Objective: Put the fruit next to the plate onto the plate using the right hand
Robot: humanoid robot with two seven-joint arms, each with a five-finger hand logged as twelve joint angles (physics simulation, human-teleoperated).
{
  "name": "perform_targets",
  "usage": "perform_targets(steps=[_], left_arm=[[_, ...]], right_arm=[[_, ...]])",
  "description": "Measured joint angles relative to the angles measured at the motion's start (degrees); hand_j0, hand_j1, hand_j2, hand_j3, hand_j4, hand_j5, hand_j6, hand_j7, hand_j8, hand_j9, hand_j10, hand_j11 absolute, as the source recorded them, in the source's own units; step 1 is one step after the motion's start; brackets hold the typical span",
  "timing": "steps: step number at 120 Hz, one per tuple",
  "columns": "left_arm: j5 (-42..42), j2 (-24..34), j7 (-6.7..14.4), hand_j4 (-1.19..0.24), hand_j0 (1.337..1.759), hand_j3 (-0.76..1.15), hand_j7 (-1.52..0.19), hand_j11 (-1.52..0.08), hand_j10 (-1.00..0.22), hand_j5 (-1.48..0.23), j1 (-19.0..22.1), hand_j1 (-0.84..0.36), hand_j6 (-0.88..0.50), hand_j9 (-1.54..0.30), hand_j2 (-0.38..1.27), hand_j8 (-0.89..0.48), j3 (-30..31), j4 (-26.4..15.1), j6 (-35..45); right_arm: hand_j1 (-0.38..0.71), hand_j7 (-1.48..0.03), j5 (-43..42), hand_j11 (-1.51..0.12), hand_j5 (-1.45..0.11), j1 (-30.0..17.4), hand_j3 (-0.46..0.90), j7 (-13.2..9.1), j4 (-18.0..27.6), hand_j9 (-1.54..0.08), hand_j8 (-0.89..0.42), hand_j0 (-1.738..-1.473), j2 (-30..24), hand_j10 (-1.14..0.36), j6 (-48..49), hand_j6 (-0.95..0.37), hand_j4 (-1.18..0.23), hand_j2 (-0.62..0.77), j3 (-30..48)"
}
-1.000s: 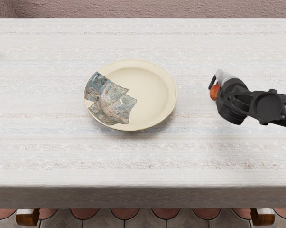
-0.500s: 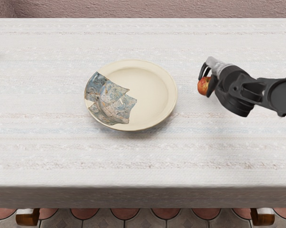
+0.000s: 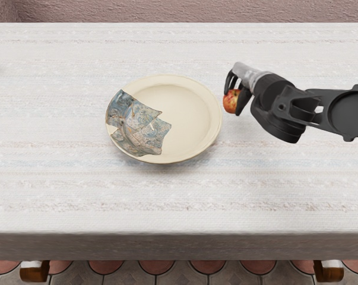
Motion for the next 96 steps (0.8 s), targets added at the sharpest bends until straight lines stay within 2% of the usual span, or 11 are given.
perform_targets(steps=[39,75,96], left_arm=[[0.0,0.0,0.0,0.00,1.658,0.00,0.00,0.00,0.00,0.00,0.0,0.35,0.00,0.00,0.00,0.00,0.0,0.0,0.0],[0.0,0.0,0.0,0.00,1.658,0.00,0.00,0.00,0.00,0.00,0.0,0.35,0.00,0.00,0.00,0.00,0.0,0.0,0.0],[0.0,0.0,0.0,0.00,1.658,0.00,0.00,0.00,0.00,0.00,0.0,0.35,0.00,0.00,0.00,0.00,0.0,0.0,0.0]], right_arm=[[0.26,-1.13,1.8,-1.23,-1.26,3.3,0.00,0.0,-1.1,-1.22,-0.34,-1.656,7.9,-0.83,-0.2,-0.36,-0.81,0.37,0.0],[0.29,-1.13,3.9,-1.23,-1.26,6.0,0.00,0.0,-9.9,-1.22,-0.32,-1.658,18.9,-0.83,0.7,-0.36,-0.81,0.45,0.0],[0.24,-1.13,4.0,-1.20,-1.23,6.2,0.00,0.0,-15.6,-1.19,-0.38,-1.655,21.2,-0.85,2.1,-0.42,-0.83,0.41,0.1]])
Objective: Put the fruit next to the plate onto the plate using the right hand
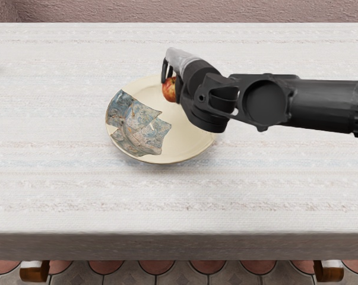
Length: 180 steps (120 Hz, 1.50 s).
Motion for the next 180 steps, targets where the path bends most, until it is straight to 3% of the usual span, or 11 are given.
perform_targets(steps=[26,78,92,104,121,132,141,153,180], left_arm=[[0.0,0.0,0.0,0.00,1.658,0.00,0.00,0.00,0.00,0.00,0.0,0.35,0.00,0.00,0.00,0.00,0.0,0.0,0.0],[0.0,0.0,0.0,0.00,1.658,0.00,0.00,0.00,0.00,0.00,0.0,0.35,0.00,0.00,0.00,0.00,0.0,0.0,0.0],[0.0,0.0,0.0,0.00,1.658,0.00,0.00,0.00,0.00,0.00,0.0,0.35,0.00,0.00,0.00,0.00,0.0,0.0,0.0],[0.0,0.0,0.0,0.00,1.658,0.00,0.00,0.00,0.00,0.00,0.0,0.35,0.00,0.00,0.00,0.00,0.0,0.0,0.0],[0.0,0.0,0.0,0.00,1.658,0.00,0.00,0.00,0.00,0.00,0.0,0.35,0.00,0.00,0.00,0.00,0.0,0.0,0.0],[0.0,0.0,0.0,0.00,1.658,0.00,0.00,0.00,0.00,0.00,0.0,0.35,0.00,0.00,0.00,0.00,0.0,0.0,0.0],[0.0,0.0,0.0,0.00,1.658,0.00,0.00,0.00,0.00,0.00,0.0,0.35,0.00,0.00,0.00,0.00,0.0,0.0,0.0],[0.0,0.0,0.0,0.00,1.658,0.00,0.00,0.00,0.00,0.00,0.0,0.35,0.00,0.00,0.00,0.00,0.0,0.0,0.0],[0.0,0.0,0.0,0.00,1.658,0.00,0.00,0.00,0.00,0.00,0.0,0.35,0.00,0.00,0.00,0.00,0.0,0.0,0.0]], right_arm=[[0.19,-1.13,-0.1,-1.18,-1.21,-0.6,0.00,0.0,-3.7,-1.18,-0.44,-1.653,0.5,-0.85,0.8,-0.44,-0.84,0.36,0.0],[0.17,-1.13,2.6,-1.19,-1.20,-2.0,0.00,0.0,-4.2,-1.18,-0.45,-1.653,0.5,-0.85,4.4,-0.47,-0.84,0.35,0.5],[-0.04,-0.67,2.5,-0.70,-0.71,-2.1,0.00,-0.1,-4.4,-0.70,-0.27,-1.655,0.5,-0.50,4.1,-0.28,-0.50,0.20,0.6],[-0.16,-0.41,2.6,-0.43,-0.44,-2.1,0.00,-0.1,-4.5,-0.43,-0.17,-1.656,0.5,-0.31,4.1,-0.18,-0.30,0.12,0.9],[-0.25,-0.21,3.3,-0.22,-0.22,-5.7,0.00,-0.1,-4.3,-0.21,-0.08,-1.657,0.5,-0.15,6.7,-0.09,-0.15,0.06,9.1],[-0.29,-0.13,5.9,-0.14,-0.14,-11.8,0.00,-0.1,-4.3,-0.14,-0.05,-1.657,0.5,-0.10,17.6,-0.06,-0.10,0.04,20.4],[-0.31,-0.09,14.0,-0.10,-0.10,-15.6,0.00,-0.1,-4.2,-0.09,-0.04,-1.658,0.3,-0.07,30.8,-0.04,-0.07,0.03,28.9],[-0.32,-0.06,28.0,-0.06,-0.06,-18.5,0.00,-0.1,-4.0,-0.06,-0.02,-1.658,-4.3,-0.04,45.8,-0.03,-0.04,0.02,34.7],[-0.34,-0.02,49.7,-0.02,-0.02,-26.0,0.00,-0.1,-3.7,-0.02,-0.01,-1.658,-30.2,-0.01,54.7,-0.01,-0.01,0.01,35.6]])
